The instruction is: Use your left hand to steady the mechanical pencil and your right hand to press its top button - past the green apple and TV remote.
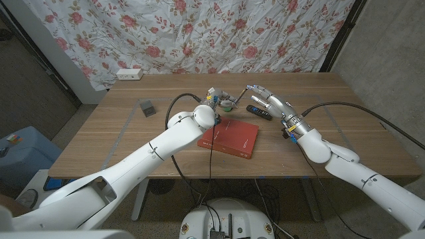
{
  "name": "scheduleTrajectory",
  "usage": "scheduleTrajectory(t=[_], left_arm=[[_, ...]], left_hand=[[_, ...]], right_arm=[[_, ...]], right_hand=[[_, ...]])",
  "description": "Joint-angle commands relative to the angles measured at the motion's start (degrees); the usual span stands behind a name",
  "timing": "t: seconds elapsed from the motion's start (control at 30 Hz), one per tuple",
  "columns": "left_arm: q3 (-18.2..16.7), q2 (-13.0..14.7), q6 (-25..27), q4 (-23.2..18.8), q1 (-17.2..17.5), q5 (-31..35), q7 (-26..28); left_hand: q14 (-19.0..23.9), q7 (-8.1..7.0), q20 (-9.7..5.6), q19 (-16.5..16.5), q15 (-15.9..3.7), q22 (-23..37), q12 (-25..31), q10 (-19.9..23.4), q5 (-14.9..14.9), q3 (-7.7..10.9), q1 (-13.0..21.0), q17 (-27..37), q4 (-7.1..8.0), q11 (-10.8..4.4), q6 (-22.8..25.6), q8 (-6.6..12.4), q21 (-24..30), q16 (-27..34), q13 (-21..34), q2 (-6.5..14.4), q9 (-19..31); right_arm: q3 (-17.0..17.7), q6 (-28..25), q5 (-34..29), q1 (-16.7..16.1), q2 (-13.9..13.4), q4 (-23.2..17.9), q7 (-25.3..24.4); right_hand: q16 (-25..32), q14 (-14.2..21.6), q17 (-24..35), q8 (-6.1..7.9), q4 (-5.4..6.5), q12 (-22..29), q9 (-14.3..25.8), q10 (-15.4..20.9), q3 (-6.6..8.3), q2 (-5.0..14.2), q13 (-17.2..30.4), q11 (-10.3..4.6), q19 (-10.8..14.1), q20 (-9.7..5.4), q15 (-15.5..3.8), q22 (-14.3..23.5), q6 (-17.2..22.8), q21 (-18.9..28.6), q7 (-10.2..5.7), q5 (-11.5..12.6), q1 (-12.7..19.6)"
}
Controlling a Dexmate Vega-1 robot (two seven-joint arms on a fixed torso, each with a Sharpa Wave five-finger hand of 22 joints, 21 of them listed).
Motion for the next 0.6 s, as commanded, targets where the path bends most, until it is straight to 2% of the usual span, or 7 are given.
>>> scheduleTrajectory(t=[0.03,0.53,0.6], left_arm=[[-0.2,0.6,0.0,-0.2,0.1,-0.1,-0.2],[-0.4,1.5,-0.1,-0.2,-0.4,-0.2,-1.2],[-0.3,1.7,-0.3,-0.1,-0.5,-0.1,-1.4]], left_hand=[[0.6,0.21,-4.77,0.2,-9.31,0.1,0.3,1.8,0.3,-0.23,0.2,0.2,0.18,-1.38,0.2,0.02,0.1,-0.2,0.1,0.4,0.2],[0.5,0.09,-4.7,0.0,-9.29,0.1,0.2,1.8,0.3,-0.32,0.2,0.2,0.2,-1.4,0.1,0.0,0.0,-0.2,0.1,0.4,0.2],[0.5,0.15,-5.2,-0.6,-9.19,0.1,0.2,1.8,0.3,-0.41,0.1,0.2,0.24,-1.39,0.1,0.01,-0.3,-0.2,0.1,0.4,0.2]], right_arm=[[0.4,1.7,1.2,0.5,1.0,1.0,-1.0],[1.1,3.8,2.2,1.0,2.5,2.1,-2.1],[1.3,3.8,2.8,1.1,2.7,2.1,-1.7]], right_hand=[[0.2,0.6,0.2,0.26,0.48,0.4,0.0,0.5,0.09,1.22,0.1,0.2,0.7,0.13,0.09,0.1,0.5,0.2,0.02,0.3,-0.3],[0.3,1.3,0.1,0.29,0.43,0.7,0.0,1.9,0.2,1.06,0.1,0.13,1.3,0.17,0.0,0.1,1.1,0.4,0.02,0.3,0.0],[0.3,1.3,0.1,0.28,0.43,0.7,0.0,1.8,0.21,1.05,0.1,0.16,1.4,0.2,0.01,0.1,1.1,0.4,0.01,0.3,0.0]])
